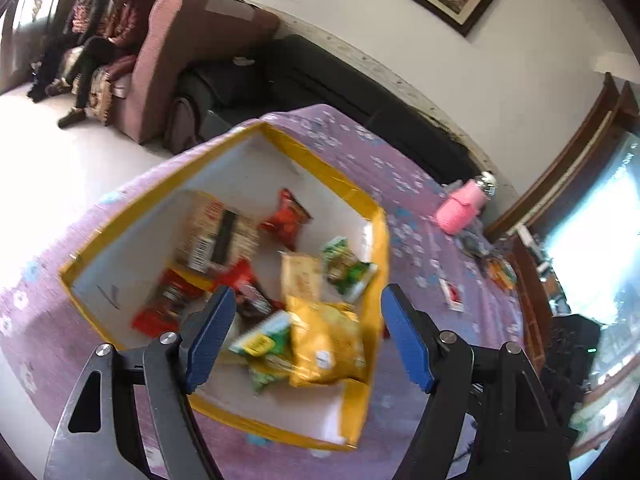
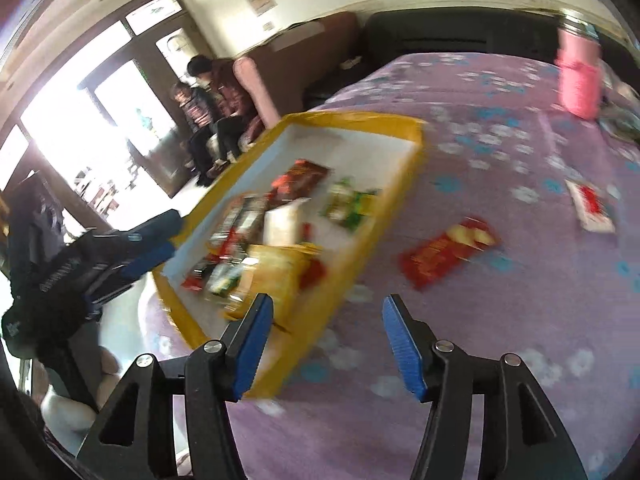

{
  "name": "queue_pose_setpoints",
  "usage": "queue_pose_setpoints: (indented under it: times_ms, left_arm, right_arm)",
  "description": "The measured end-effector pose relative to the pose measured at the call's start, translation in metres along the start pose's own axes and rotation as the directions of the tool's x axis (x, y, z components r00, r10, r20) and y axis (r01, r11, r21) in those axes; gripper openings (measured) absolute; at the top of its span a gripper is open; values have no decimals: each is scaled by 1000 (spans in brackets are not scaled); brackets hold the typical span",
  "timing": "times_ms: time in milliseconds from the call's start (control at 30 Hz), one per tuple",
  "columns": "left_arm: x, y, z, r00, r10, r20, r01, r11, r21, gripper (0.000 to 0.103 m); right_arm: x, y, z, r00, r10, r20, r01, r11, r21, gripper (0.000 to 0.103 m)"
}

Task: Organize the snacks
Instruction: 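Move both open tools back over the remaining packets on the table, then grasp red chocolate bar with left gripper while right gripper grasps white sauce packet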

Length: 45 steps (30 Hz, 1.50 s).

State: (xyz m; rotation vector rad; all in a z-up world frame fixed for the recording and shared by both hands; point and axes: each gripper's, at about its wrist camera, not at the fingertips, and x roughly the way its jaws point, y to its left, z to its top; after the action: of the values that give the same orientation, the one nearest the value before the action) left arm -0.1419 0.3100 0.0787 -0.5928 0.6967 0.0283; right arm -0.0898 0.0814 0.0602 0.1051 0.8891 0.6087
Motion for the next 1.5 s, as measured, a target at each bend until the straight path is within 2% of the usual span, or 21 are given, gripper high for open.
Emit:
queue_pose_setpoints:
  times_ms: [267, 500, 633, 800, 900, 1067, 1133, 1167, 1200, 1367, 1433, 1500]
  left_arm:
    - [12, -52, -21, 997, -35, -74, 43, 993, 108, 75]
    - [28, -94, -45, 988, -43, -150, 81, 964, 255, 75]
    - [38, -112, -57, 980, -67, -189, 128, 935, 332, 75]
    - [55, -122, -63, 966, -92, -242, 177, 917, 358, 75]
    - [66, -128, -60, 957, -103, -272, 203, 906, 371, 75]
    - [82, -148, -54, 957, -84, -276, 212, 853, 477, 72]
    - [95, -156, -52, 959, -47, -280, 190, 838, 511, 70]
    - [99, -158, -50, 959, -36, -281, 184, 833, 522, 70]
    - [106, -161, -48, 958, -27, -284, 180, 828, 531, 70]
    - [142, -169, -47, 949, 64, -308, 139, 792, 594, 70]
    - [155, -170, -47, 944, 114, -309, 111, 772, 625, 70]
    - [168, -170, -48, 931, 170, -324, 88, 757, 648, 70]
  right_arm:
    - [-36, -82, -22, 995, -95, 30, 90, 983, 158, 62]
    - [-46, -124, -26, 988, -146, 54, 130, 964, 231, 63]
    - [-43, -153, -1, 970, -231, 80, 206, 948, 243, 65]
    - [-23, -183, 45, 941, -328, 77, 301, 921, 248, 66]
    - [-3, -193, 68, 928, -370, 51, 352, 912, 211, 66]
    - [39, -211, 88, 916, -400, -25, 397, 897, 194, 67]
    - [43, -206, 88, 897, -442, -6, 437, 886, 154, 57]
    - [45, -202, 87, 879, -477, -2, 474, 872, 126, 41]
    - [45, -201, 87, 873, -487, 0, 484, 868, 111, 30]
    - [34, -204, 77, 898, -439, -12, 438, 892, 113, 28]
    - [30, -205, 73, 908, -419, -25, 419, 901, 116, 14]
    - [22, -204, 64, 924, -380, -44, 382, 915, 126, 13]
